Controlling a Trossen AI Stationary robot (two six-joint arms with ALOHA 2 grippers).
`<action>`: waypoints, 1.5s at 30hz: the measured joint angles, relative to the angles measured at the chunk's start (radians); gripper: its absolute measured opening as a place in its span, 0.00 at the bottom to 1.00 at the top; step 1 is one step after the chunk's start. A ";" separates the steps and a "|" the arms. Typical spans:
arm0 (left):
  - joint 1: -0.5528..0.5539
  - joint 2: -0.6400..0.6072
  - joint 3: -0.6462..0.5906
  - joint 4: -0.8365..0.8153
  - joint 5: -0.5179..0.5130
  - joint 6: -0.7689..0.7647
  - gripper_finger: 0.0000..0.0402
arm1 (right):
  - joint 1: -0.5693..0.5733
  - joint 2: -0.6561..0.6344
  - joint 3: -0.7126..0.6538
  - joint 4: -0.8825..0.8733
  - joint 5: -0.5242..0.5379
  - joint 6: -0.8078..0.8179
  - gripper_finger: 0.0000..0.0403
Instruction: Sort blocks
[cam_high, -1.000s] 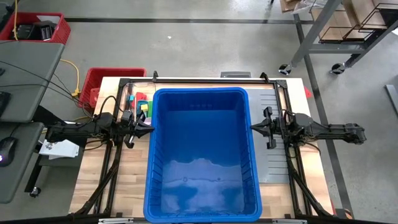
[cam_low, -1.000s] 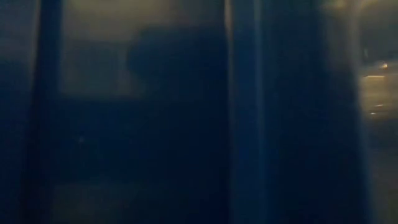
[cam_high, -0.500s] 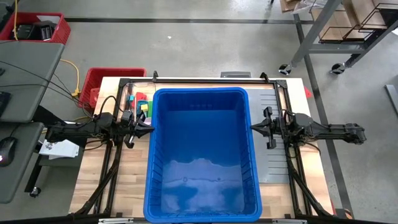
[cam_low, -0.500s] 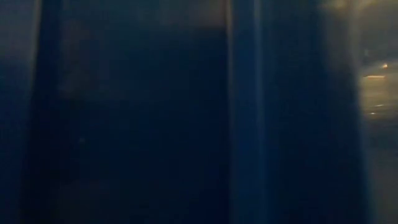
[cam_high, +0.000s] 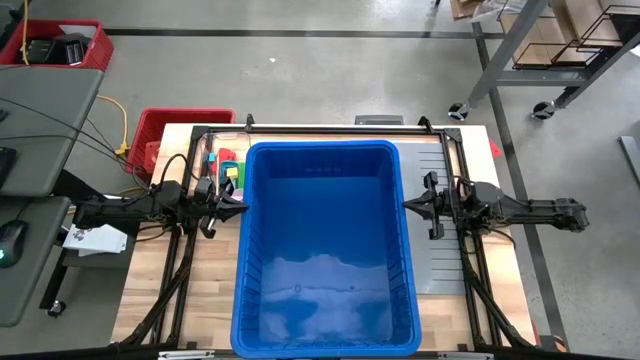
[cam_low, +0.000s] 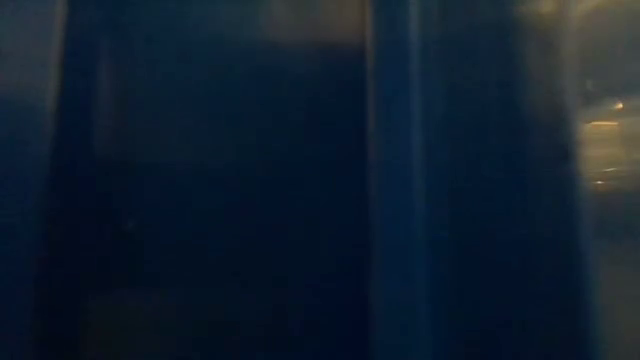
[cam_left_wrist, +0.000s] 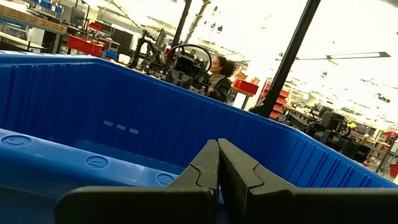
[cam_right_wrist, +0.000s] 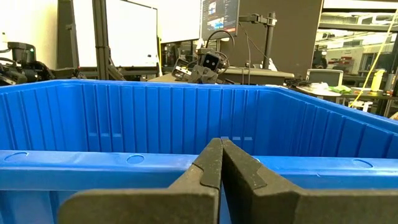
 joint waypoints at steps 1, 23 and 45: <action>0.000 0.000 0.000 0.000 0.000 0.000 0.00 | 0.000 0.000 0.000 0.000 0.000 0.000 0.00; 0.000 0.000 0.000 0.000 0.000 0.000 0.00 | -0.009 0.022 -0.002 0.393 0.114 -0.043 0.00; 0.000 0.000 0.000 0.005 0.000 0.001 0.00 | -0.045 0.378 1.238 -0.890 0.512 0.136 0.00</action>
